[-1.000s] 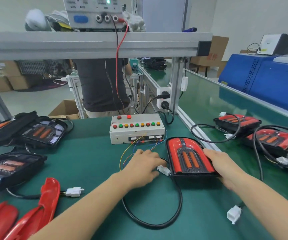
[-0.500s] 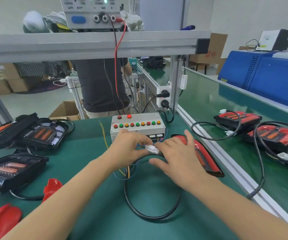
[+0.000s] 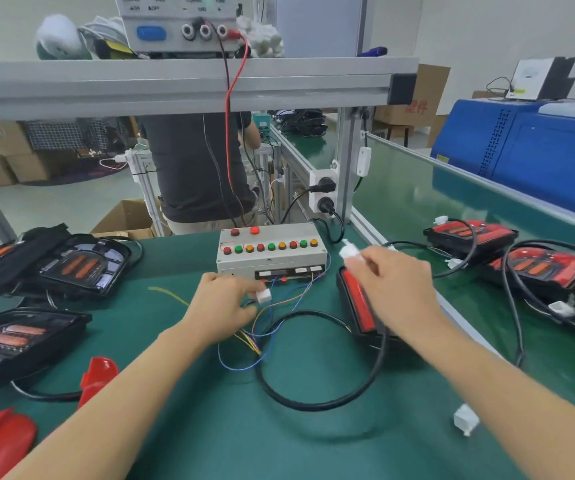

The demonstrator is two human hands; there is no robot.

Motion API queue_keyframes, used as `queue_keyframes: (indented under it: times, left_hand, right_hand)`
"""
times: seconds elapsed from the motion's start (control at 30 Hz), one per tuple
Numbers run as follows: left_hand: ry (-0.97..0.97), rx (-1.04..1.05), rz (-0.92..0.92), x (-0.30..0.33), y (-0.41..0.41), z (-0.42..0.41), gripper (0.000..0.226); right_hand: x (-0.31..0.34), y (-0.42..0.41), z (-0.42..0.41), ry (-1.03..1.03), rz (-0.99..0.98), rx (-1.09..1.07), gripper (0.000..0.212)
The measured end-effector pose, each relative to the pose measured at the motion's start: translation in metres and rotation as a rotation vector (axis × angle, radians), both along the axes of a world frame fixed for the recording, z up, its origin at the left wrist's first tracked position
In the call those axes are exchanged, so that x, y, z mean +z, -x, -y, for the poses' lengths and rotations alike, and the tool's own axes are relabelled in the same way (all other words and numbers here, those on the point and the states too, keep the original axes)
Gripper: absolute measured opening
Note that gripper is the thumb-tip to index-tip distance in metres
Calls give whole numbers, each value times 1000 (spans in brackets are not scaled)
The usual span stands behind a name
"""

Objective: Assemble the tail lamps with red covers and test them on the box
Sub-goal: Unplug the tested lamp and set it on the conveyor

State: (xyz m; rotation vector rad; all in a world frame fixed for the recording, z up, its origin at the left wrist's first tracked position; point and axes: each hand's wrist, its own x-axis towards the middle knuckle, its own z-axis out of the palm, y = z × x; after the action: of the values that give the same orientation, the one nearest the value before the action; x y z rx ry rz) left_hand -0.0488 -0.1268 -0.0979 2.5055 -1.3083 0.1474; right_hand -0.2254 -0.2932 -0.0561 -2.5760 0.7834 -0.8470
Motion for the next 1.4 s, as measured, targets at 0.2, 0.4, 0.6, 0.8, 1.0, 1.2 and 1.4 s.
queue_keyframes:
  times: [0.2,0.4,0.6,0.8,1.0,1.2,1.4]
  left_hand:
    - [407,18,-222,10,13,-1,26]
    - [227,157,-159,19,30,-19,38]
    - [14,57,-524,8,51,-14,42]
    - [187,13,-652,-6,74,22,10]
    - [49,-54,-449,-19,83,36,55]
    - [-42,-155,-279,-20,80,25,33]
    - [-124,-269,-270,-16,74,26,41]
  right_hand:
    - [-15,28,48,-384,-84,-171,47]
    - [-38,39,59,-457,-223,-216,40]
    - [-52,38,62,-564,-405,-170,76]
    - [-46,38,58,-778,-371,-142,109]
    - [-45,31,50,-945,-266,-130,75]
    - [-43,33,51,-1150,-52,-139,51]
    - [-40,36,57,-1357,217,-138,41]
